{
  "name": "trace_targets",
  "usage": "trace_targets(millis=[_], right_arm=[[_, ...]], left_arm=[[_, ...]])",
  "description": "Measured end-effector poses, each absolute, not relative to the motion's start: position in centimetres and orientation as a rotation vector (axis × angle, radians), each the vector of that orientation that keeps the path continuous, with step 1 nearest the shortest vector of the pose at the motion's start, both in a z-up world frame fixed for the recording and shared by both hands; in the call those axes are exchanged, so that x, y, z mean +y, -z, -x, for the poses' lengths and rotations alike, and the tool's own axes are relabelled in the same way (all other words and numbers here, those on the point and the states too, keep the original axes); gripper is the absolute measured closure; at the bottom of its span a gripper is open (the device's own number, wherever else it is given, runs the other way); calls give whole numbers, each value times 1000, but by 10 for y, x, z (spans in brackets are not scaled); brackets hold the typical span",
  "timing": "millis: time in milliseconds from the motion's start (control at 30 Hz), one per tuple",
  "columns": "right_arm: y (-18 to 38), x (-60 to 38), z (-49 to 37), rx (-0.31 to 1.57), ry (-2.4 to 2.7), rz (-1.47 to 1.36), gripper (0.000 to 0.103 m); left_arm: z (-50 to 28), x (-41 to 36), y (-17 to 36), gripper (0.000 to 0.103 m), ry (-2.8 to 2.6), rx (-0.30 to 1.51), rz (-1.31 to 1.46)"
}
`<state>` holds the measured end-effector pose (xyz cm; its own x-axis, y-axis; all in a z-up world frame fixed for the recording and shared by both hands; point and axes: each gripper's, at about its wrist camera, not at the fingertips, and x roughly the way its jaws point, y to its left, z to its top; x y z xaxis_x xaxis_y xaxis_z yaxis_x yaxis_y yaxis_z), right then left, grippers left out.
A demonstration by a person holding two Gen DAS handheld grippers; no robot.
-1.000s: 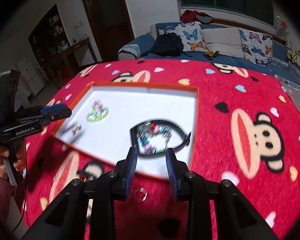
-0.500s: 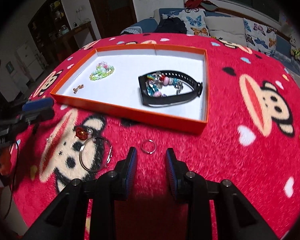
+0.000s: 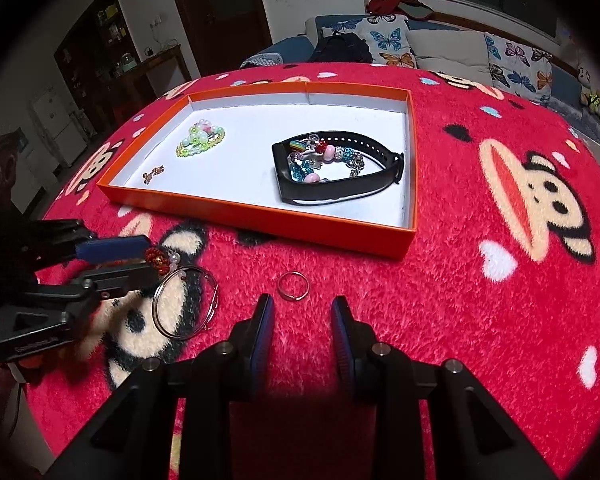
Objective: Organize jewelry
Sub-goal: 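Grasp the red bead earring with the left tool while the right tool grasps the silver ring, then carry the red earring with the left tool while the right tool carries the ring over the tray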
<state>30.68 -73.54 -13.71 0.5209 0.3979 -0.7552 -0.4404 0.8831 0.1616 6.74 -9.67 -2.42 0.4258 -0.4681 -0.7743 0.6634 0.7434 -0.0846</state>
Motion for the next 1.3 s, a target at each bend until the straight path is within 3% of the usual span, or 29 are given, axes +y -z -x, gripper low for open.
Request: trace_targets(millis=[300,733,867,1300], right_arm=[[137,-731,-309,886,-509,68,70],[137,-719,-313,870,-504,114,71],[137,-716,-311,863,-499,138,82],[123,-721,-304,844,-528,88,83]], left_arm=[[-68,-98,27,90,722,864,-259],[-59,-84,9,90,729,840,-192],[-59,-79,5,90,719,833,-178],[-58,-65,-11,90,692,817,-142]])
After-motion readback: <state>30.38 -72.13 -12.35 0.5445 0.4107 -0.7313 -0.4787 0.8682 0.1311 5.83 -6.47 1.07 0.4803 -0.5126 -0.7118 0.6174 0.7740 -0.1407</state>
